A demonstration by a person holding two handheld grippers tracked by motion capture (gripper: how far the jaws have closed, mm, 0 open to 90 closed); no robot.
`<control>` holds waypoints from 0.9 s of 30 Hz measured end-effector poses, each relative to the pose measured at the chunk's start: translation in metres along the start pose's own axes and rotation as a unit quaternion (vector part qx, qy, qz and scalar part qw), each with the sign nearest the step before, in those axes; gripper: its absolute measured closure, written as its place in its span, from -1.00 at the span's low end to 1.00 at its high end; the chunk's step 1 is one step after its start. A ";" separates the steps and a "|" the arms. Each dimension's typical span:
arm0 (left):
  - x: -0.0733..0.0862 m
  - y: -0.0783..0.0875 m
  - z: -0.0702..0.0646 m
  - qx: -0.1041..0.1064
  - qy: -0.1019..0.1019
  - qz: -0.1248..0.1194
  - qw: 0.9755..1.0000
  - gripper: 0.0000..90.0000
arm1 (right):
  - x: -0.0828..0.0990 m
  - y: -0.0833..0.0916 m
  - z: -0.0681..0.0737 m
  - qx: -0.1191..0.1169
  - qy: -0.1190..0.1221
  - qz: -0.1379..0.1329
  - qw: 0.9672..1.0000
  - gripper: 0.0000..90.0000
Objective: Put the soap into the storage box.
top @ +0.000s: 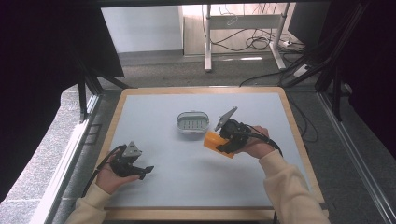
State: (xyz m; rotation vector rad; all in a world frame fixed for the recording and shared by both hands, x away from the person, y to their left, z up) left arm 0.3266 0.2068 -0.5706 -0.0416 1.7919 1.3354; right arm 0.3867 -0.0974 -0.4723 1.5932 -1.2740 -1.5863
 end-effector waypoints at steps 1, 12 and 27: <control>0.000 0.000 0.000 0.000 0.000 0.000 1.000 -0.51 | -0.001 0.000 -0.001 0.001 0.001 -0.001 1.000 0.37; 0.000 0.000 0.000 -0.001 -0.001 0.001 1.000 -0.51 | -0.009 -0.003 -0.012 0.002 0.003 -0.005 1.000 0.37; 0.000 0.000 0.001 -0.001 -0.003 0.002 1.000 -0.51 | -0.020 -0.004 -0.028 0.006 0.001 -0.013 1.000 0.37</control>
Point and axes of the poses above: each handheld gripper's, and its own axes: y roughly backward along the jaws, x roughly out of its underside, z roughly to its left, the point moved 7 cm from there along -y, roughly forward along the jaws, and after that the axes turned 8 degrees about y, right-handed, at the moved point
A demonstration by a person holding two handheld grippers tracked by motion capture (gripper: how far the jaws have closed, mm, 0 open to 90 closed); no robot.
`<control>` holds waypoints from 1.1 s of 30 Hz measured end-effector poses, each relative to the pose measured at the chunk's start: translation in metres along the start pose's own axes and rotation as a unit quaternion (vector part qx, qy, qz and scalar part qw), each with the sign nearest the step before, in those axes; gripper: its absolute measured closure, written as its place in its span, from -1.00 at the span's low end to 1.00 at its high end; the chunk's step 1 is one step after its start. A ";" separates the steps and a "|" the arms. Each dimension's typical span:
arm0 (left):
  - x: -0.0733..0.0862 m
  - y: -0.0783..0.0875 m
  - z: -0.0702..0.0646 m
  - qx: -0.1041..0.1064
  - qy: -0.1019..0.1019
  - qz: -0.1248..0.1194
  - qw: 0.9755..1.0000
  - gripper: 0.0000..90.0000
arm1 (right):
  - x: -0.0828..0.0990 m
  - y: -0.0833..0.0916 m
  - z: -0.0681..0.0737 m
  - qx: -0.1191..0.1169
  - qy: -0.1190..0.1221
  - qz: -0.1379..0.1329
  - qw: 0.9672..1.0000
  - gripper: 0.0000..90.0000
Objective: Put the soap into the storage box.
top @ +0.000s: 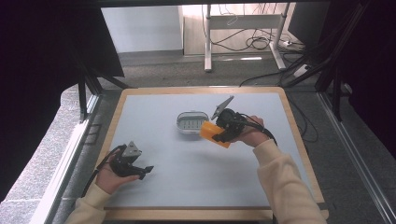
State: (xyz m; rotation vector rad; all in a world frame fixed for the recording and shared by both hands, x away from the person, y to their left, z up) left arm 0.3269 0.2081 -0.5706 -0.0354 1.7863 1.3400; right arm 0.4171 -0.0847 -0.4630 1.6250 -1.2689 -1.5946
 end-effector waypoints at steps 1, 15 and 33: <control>0.000 0.000 0.000 0.000 0.000 0.000 1.000 -0.51 | -0.001 -0.001 -0.001 -0.001 -0.001 0.000 1.000 0.37; 0.000 -0.001 0.000 0.000 -0.001 0.002 1.000 -0.51 | -0.012 -0.004 -0.013 0.003 0.000 -0.003 1.000 0.37; 0.002 -0.002 0.001 -0.001 -0.003 0.004 1.000 -0.52 | -0.013 -0.017 -0.039 0.007 -0.023 -0.001 1.000 0.37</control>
Point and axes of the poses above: each handheld gripper's, and its own axes: y roughly backward along the jaws, x roughly out of its underside, z roughly to its left, the point moved 7 cm from there along -y, roughly forward along the jaws, and after that the axes turned 8 degrees about y, right-handed, at the moved point
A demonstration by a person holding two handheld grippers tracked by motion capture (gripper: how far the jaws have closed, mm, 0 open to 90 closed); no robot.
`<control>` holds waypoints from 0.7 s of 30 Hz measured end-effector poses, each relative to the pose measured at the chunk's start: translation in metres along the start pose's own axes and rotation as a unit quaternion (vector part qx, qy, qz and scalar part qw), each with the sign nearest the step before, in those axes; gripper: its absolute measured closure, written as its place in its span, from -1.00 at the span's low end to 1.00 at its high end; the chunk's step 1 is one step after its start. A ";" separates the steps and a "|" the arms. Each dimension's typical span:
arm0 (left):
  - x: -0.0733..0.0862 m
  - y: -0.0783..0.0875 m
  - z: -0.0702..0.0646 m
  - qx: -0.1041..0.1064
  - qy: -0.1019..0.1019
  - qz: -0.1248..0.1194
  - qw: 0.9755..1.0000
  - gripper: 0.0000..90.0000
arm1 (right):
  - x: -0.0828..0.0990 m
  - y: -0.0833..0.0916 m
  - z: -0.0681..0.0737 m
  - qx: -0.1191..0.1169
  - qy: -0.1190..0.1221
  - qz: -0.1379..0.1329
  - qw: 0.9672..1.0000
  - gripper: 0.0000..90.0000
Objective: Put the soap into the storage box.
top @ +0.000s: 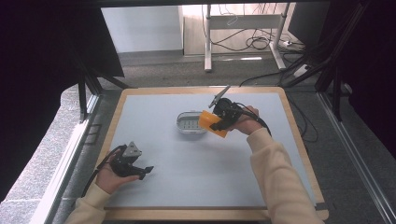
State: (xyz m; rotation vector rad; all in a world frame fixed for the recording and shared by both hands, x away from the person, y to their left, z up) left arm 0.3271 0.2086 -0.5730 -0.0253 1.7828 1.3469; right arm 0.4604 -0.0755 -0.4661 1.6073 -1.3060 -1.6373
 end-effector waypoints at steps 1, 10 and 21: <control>0.000 0.000 0.000 0.000 0.001 0.001 1.000 -0.51 | 0.000 -0.001 -0.001 0.001 0.001 0.001 1.000 0.37; 0.000 0.001 0.000 0.002 0.001 -0.001 1.000 -0.51 | -0.006 -0.006 -0.006 -0.002 0.004 0.006 1.000 0.37; 0.000 0.000 0.000 0.003 0.000 0.001 1.000 -0.52 | -0.014 -0.013 -0.011 -0.006 0.012 0.005 1.000 0.37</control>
Point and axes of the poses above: each handheld gripper's, and its own axes: y roughly backward along the jaws, x roughly out of its underside, z roughly to its left, the point moved 7 cm from there along -y, roughly forward along the jaws, and after that the axes turned 8 degrees about y, right-handed, at the moved point
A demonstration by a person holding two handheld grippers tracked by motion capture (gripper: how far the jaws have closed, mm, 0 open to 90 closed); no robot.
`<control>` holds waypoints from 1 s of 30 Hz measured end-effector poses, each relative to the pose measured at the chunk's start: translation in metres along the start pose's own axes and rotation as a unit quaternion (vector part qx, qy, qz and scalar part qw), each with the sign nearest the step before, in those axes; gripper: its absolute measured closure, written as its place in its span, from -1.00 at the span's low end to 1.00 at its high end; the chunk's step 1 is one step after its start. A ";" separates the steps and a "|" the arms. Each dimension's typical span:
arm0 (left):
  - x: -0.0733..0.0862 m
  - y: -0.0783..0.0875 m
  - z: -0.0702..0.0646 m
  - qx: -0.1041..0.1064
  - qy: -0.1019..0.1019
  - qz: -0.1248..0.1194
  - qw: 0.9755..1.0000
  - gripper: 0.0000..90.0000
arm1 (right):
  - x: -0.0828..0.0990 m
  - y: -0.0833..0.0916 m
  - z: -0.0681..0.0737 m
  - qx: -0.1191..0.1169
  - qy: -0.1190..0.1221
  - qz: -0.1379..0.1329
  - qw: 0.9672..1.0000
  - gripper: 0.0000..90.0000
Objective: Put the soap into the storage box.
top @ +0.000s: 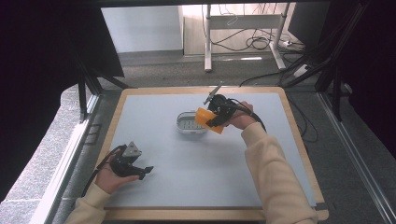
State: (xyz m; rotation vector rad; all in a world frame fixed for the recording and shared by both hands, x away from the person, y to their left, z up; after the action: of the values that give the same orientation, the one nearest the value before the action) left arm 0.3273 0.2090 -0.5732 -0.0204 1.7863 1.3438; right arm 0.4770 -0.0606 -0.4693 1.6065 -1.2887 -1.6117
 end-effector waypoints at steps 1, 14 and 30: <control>0.000 0.000 0.000 0.000 0.000 0.000 1.000 -0.52 | 0.000 0.000 0.000 0.000 0.000 0.000 1.000 0.37; 0.000 0.000 0.000 0.000 -0.003 0.002 1.000 -0.52 | -0.011 -0.009 -0.007 -0.005 0.015 0.002 1.000 0.37; 0.001 0.000 0.001 0.001 -0.003 0.002 1.000 -0.52 | -0.030 -0.024 -0.017 -0.015 0.036 0.002 0.999 0.37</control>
State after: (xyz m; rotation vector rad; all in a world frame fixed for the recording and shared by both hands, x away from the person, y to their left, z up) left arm 0.3272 0.2099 -0.5739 -0.0108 1.7827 1.3441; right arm 0.5041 -0.0286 -0.4740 1.6280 -1.2253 -1.5499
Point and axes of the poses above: each handheld gripper's, and its own axes: y roughly backward along the jaws, x roughly out of its underside, z roughly to its left, the point moved 7 cm from there along -y, roughly forward along the jaws, and after that the axes turned 8 degrees about y, right-handed, at the moved point
